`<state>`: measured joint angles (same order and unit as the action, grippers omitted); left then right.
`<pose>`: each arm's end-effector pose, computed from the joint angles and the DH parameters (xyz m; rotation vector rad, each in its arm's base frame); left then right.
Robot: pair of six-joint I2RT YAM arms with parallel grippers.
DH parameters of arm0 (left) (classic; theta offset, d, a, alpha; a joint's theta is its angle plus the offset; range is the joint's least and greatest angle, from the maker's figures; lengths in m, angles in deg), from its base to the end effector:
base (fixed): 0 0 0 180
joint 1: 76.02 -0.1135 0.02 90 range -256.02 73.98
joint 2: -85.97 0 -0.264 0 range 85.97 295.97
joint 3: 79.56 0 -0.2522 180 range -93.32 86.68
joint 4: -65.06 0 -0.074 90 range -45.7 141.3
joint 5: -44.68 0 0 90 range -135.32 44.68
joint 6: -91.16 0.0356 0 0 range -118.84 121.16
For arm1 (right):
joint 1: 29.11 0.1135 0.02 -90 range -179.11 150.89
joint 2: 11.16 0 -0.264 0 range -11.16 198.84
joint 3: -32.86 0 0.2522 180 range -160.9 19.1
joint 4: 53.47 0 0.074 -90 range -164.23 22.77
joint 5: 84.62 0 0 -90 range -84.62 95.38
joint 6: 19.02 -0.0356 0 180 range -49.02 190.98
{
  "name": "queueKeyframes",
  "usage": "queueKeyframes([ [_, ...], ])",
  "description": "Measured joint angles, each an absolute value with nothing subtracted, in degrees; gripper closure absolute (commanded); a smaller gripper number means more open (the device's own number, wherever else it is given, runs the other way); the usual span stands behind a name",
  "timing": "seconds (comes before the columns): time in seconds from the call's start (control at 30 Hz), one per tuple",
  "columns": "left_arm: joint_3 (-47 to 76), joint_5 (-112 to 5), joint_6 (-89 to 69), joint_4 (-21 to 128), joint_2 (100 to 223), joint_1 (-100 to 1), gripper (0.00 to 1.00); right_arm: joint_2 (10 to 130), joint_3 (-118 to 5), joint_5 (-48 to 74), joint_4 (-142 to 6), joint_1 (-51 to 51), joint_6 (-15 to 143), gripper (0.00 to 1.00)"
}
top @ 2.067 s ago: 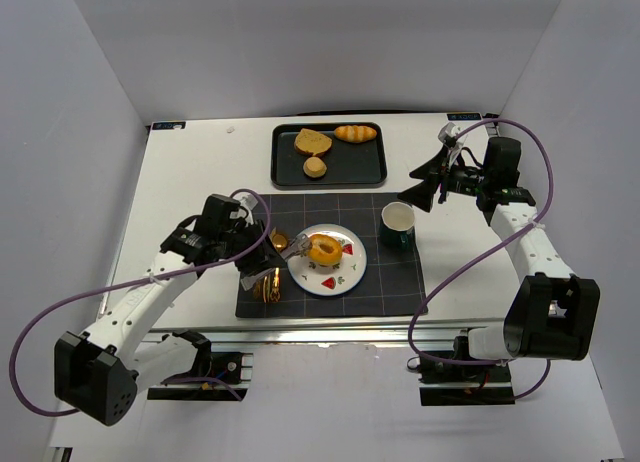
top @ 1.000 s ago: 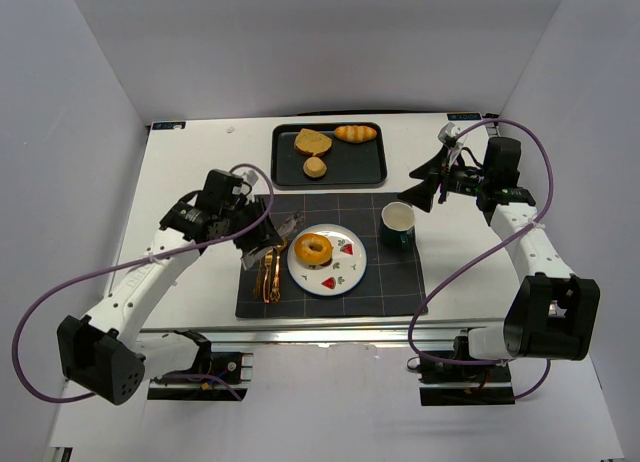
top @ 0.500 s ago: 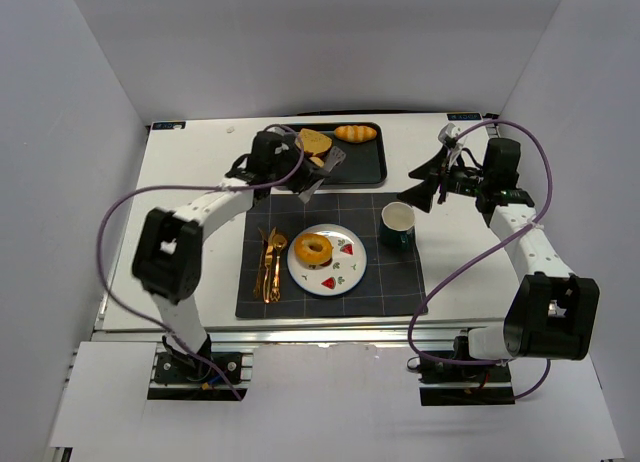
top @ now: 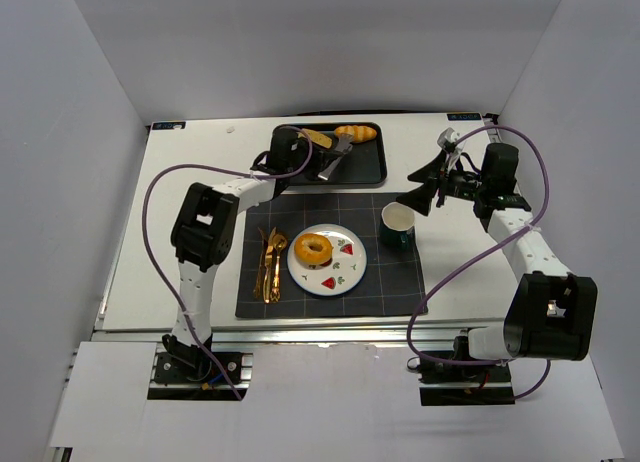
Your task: Place the bread
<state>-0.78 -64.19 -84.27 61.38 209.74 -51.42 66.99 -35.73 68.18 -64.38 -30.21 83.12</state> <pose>0.4464 -0.2171 0.1886 -0.9847 2.1595 -1.4282 0.2996 0.0259 0.2984 -0.8659 1.5960 0.8800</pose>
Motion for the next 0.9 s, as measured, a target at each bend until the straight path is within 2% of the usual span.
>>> queueKeyframes([
  [0.9,-13.46,-64.24,-91.94,62.43,223.31,-51.42,0.48,67.21,-35.51,68.16,-62.66,-30.37,83.17,0.12],
])
